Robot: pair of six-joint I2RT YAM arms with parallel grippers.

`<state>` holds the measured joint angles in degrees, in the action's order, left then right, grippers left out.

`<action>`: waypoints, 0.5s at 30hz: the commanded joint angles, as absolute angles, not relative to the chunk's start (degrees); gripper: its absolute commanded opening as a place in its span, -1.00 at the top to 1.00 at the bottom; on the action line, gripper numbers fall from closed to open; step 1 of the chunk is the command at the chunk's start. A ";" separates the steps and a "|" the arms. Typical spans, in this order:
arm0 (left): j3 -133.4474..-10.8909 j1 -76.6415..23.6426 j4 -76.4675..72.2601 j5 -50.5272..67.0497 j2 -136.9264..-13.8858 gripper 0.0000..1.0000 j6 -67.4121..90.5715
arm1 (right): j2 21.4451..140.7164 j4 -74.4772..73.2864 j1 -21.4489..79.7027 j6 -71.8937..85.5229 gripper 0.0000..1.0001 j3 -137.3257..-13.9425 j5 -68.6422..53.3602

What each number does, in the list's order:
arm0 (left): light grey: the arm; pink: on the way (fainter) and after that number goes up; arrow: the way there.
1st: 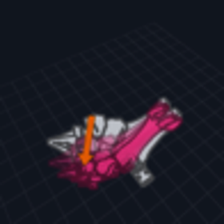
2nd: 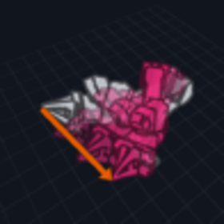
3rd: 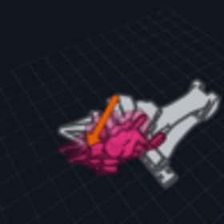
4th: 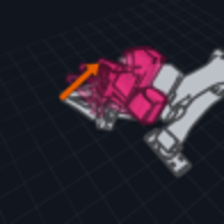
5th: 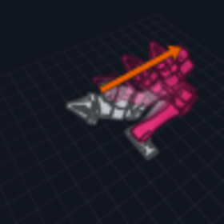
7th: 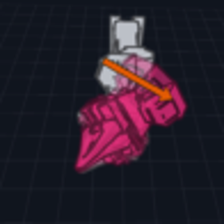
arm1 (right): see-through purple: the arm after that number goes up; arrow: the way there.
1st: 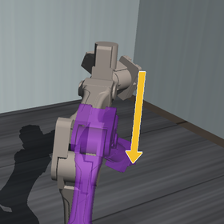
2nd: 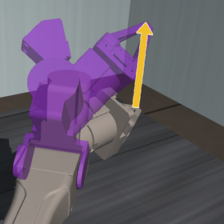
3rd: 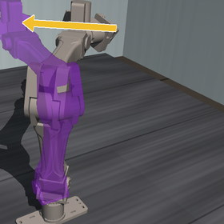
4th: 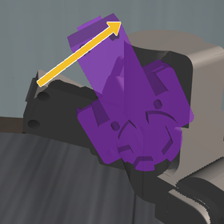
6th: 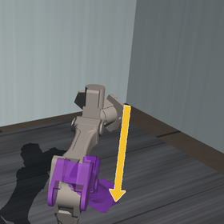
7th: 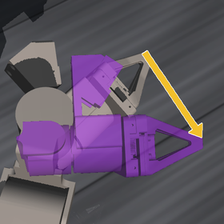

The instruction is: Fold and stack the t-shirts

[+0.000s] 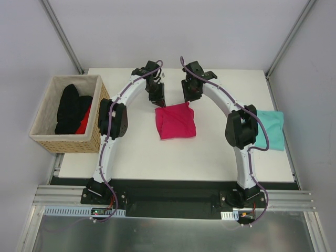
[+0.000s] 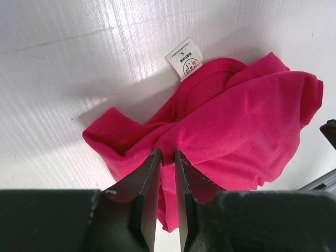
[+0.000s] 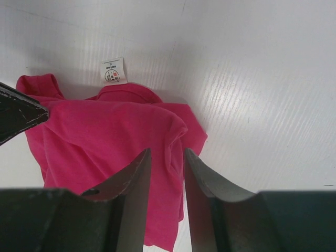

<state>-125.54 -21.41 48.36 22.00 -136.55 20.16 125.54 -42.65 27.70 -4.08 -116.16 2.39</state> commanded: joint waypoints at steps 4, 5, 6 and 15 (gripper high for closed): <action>-125.68 -21.80 49.13 20.92 -135.00 0.67 19.95 | 125.25 -40.61 28.21 -2.73 0.31 -115.58 0.53; -125.60 -21.80 49.13 20.92 -134.91 0.67 19.95 | 125.16 -40.61 28.13 -2.55 0.31 -115.32 0.53; -125.51 -21.80 49.04 20.92 -134.91 0.67 19.95 | 125.07 -40.26 28.21 -2.11 0.31 -114.70 0.53; -124.81 -21.80 49.13 20.39 -134.38 0.68 19.86 | 124.45 -38.76 27.60 -0.62 0.32 -112.15 -1.84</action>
